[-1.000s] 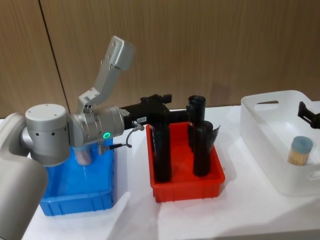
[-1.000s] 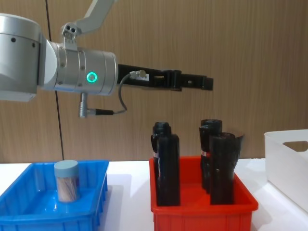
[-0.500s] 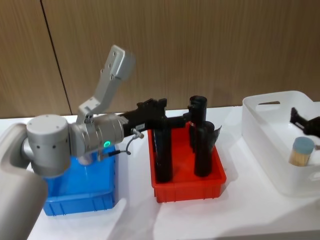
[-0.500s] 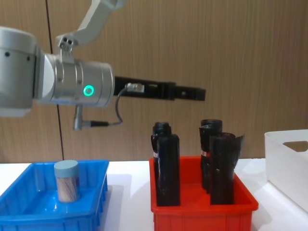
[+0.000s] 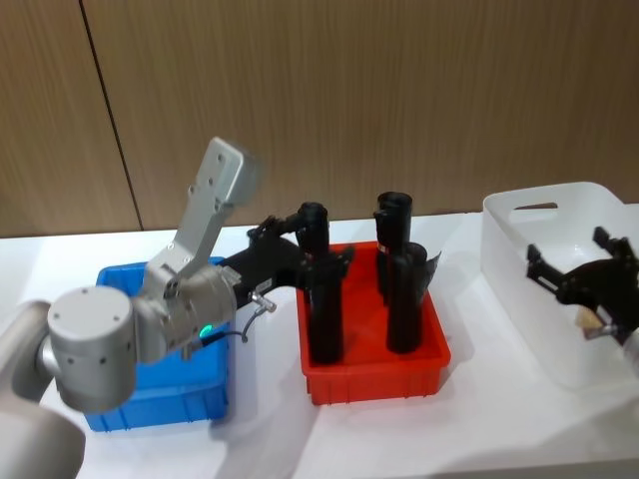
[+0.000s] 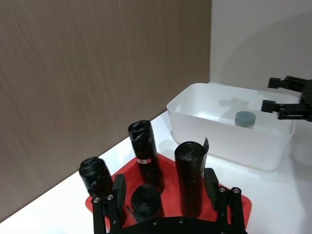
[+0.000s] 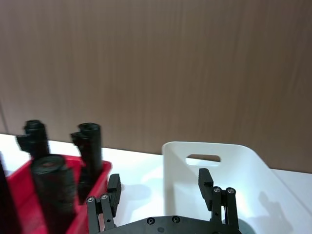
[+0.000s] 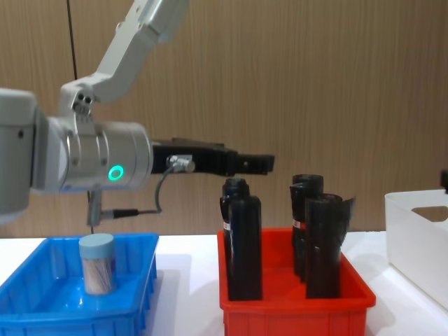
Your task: Pick the cotton swabs from the blue box and place them into the white box.
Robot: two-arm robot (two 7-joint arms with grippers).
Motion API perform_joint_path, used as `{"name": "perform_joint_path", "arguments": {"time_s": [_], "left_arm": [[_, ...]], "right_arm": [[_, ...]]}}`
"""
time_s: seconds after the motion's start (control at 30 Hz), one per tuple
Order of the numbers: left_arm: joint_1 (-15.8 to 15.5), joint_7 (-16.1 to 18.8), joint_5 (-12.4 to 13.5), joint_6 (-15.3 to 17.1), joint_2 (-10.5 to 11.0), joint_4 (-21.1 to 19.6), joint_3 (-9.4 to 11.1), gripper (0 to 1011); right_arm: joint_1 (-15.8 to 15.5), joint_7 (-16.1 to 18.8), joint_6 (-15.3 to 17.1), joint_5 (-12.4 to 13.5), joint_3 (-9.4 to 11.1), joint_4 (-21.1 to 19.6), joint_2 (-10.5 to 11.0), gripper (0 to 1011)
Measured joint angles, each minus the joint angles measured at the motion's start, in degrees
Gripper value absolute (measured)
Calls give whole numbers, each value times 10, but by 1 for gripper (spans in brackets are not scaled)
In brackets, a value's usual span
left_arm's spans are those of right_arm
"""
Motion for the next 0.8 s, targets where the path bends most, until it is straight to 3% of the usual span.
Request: {"name": "perform_joint_path", "arguments": {"time_s": [0.5, 0.8], "left_arm": [[76, 114, 24, -59, 28, -70, 14, 1004], [118, 176, 37, -92, 43, -109, 21, 1004]], "right_arm": [[-81, -11, 8, 11, -40, -112, -1, 1001], [-106, -14, 10, 13, -53, -146, -1, 1002]]}}
